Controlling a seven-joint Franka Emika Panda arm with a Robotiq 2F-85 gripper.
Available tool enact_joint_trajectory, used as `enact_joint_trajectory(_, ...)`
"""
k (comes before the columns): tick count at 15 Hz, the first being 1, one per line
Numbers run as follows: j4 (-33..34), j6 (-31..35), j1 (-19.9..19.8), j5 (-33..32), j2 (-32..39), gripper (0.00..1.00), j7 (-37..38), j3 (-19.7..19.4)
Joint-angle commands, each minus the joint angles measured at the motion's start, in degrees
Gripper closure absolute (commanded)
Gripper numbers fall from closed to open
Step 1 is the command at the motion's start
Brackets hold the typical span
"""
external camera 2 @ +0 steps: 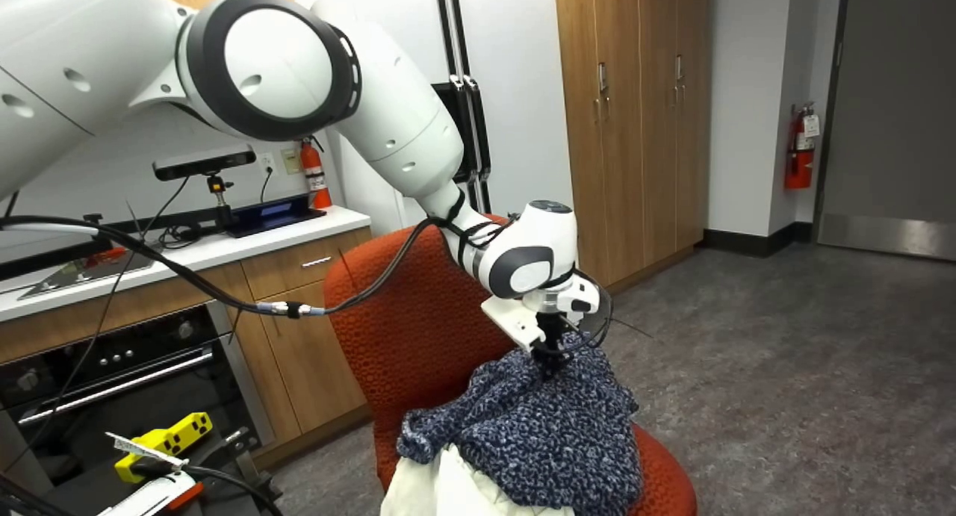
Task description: Put the cloth on the back rest
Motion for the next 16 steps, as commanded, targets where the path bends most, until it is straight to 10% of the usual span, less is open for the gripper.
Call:
enact_joint_trajectory(1, -6.7, 0.3, 3.1, -1.0, -7.5, 1.0, 0.9, -2.2)
enact_joint_trajectory(16, -30.1, 6.8, 12.3, -11.4, -47.1, 0.99, 1.8, -5.4)
